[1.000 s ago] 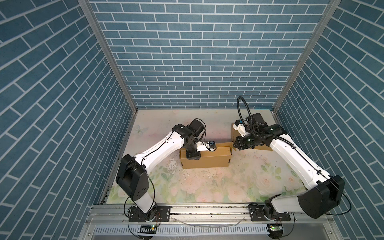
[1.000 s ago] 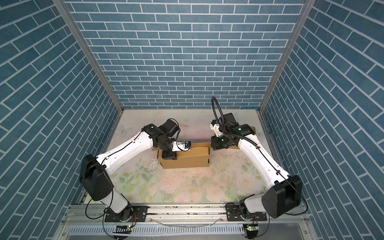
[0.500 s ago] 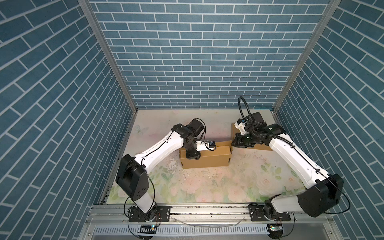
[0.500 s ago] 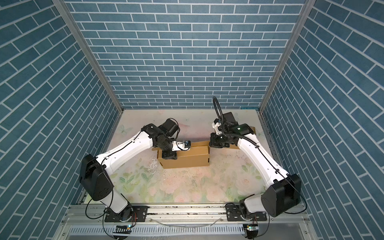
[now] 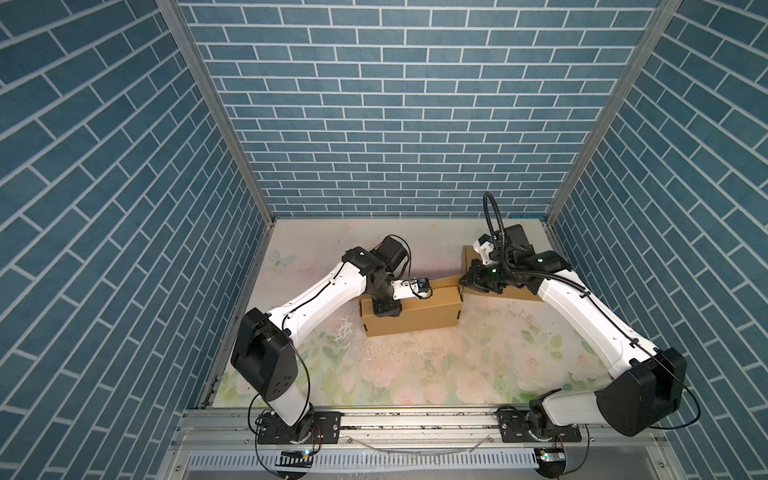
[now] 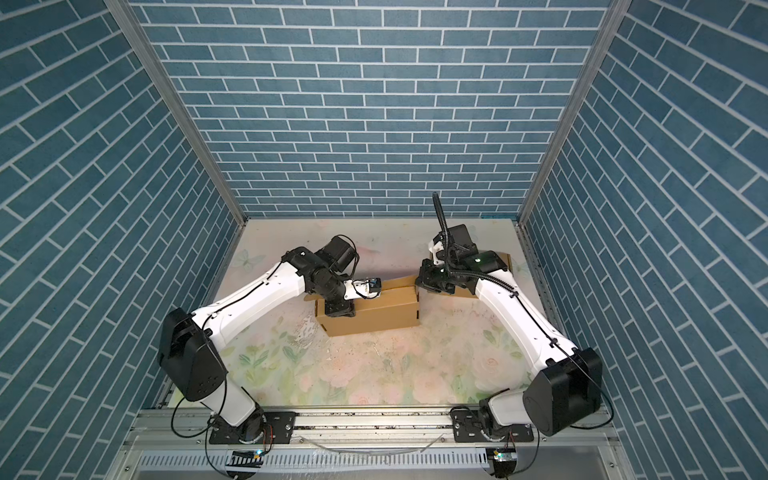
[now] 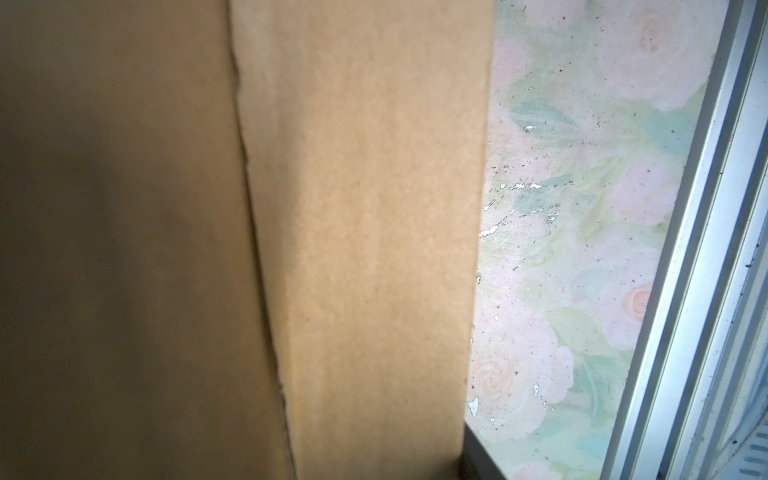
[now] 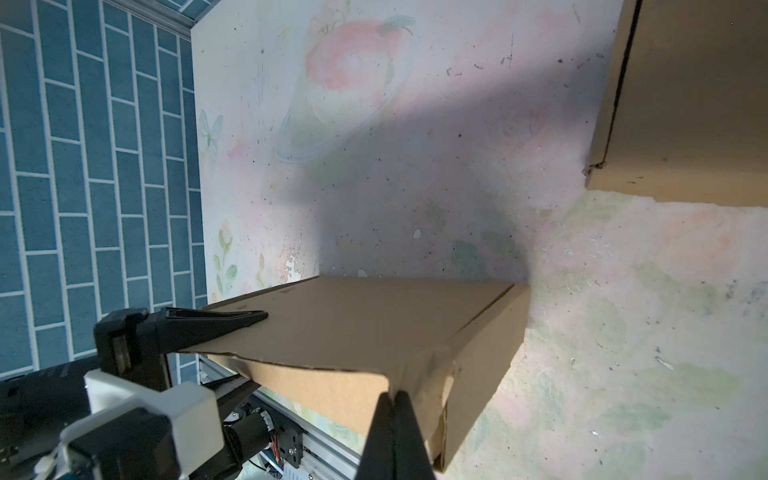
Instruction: Fold the paper box
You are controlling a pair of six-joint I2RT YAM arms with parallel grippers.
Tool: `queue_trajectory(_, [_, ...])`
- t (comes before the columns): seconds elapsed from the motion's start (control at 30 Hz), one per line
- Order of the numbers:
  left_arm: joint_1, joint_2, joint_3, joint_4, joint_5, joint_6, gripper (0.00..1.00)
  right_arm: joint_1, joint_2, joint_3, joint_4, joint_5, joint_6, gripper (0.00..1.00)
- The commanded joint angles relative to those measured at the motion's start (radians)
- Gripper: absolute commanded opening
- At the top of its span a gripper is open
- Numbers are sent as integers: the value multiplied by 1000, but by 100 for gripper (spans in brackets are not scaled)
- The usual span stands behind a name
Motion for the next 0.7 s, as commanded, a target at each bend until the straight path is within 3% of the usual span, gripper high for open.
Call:
queue_trajectory(0.0, [-15,21,-36,25,42,37,36,16,-26,-31,56,-64,10,0])
queue_trajectory(0.17, [-15,19,-38,25,42,37,35,16,-25,-17,-1,-32,-25,0])
queue_trajectory(0.27, [-14,18,-39,25,41,36,35,16,-13,39,-97,43,-80,10])
queue_trajectory(0.37, [-14,13,-43,27,38,37,35,16,-2,58,-140,69,-107,14])
queue_trajectory(0.67, [-15,12,-47,28,34,37,35,21,17,68,-141,49,-88,11])
